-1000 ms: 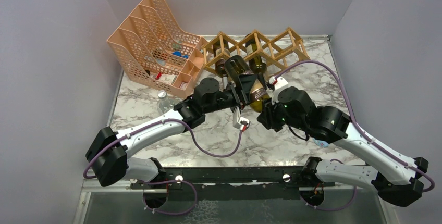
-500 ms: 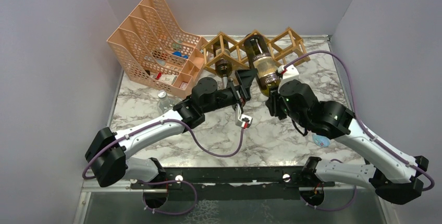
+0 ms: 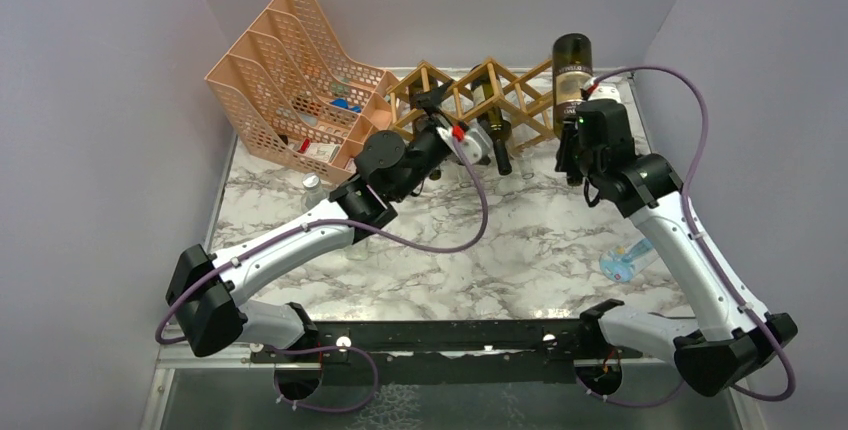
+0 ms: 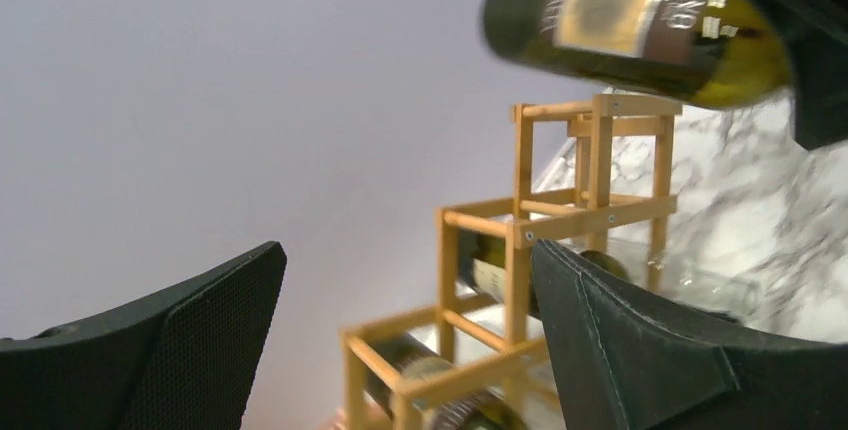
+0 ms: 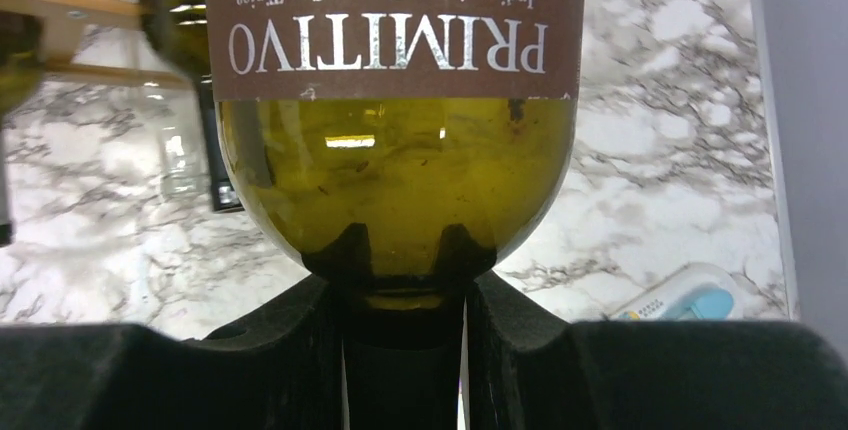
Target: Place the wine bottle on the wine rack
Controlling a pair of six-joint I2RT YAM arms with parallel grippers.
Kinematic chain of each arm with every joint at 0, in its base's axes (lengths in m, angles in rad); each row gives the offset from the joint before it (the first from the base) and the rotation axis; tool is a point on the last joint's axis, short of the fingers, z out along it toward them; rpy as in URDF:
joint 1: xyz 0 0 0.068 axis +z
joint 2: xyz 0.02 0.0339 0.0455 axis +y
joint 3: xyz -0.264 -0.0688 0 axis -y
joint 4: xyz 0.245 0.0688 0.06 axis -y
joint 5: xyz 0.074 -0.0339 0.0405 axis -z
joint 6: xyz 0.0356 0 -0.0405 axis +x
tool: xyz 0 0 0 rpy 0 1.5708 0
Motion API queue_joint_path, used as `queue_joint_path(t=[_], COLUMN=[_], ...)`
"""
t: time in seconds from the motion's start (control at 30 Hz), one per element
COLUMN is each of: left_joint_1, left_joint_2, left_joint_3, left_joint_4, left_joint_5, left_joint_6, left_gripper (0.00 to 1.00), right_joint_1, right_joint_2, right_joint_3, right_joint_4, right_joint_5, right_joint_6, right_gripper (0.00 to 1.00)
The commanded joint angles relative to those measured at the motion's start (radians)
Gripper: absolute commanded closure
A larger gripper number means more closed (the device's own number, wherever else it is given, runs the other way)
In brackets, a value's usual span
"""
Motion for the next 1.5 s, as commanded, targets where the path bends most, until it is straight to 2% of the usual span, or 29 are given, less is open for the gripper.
queue_joint_path(t=[0.0, 0.2, 0.37, 0.57, 0.9, 1.47], left_joint_1=[-0.005, 0.001, 0.005, 0.005, 0.005, 0.004], left_joint_2=[-0.017, -0.088, -0.106, -0.117, -0.2, -0.22], left_joint_3=[0.021, 0.014, 0.028, 0.065, 0.004, -0.029], left_joint_4=[-0.009, -0.258, -0.451, -0.638, -0.634, -0.616], left_joint_5=[-0.367, -0.435, -0.353, -0.376, -0.305, -0.302], left_joint_6=[-0.603, -0.935, -1.008, -1.035, -0.995, -0.968], left_gripper=[0.01, 0.01, 0.01, 0.01, 0.01, 0.01], right_joint_1=[-0.078, -0.117, -0.118, -0.118, -0.118, -0.118], right_joint_2=[-0.065, -0.166, -0.199, -0.202, -0.155, -0.043], right_joint_3=[-0.038, -0.158, -0.235, -0.343, -0.396, -0.33], right_joint_4=[0.09, 0.031, -0.003, 0.034, 0.112, 0.163], right_joint_5=[-0.04, 0.013, 0.001, -0.036, -0.147, -0.13], right_joint_6=[-0.007, 0.073, 0.134, 0.196, 0.181, 0.076], right_gripper=[0.99, 0.99, 0.99, 0.99, 0.99, 0.99])
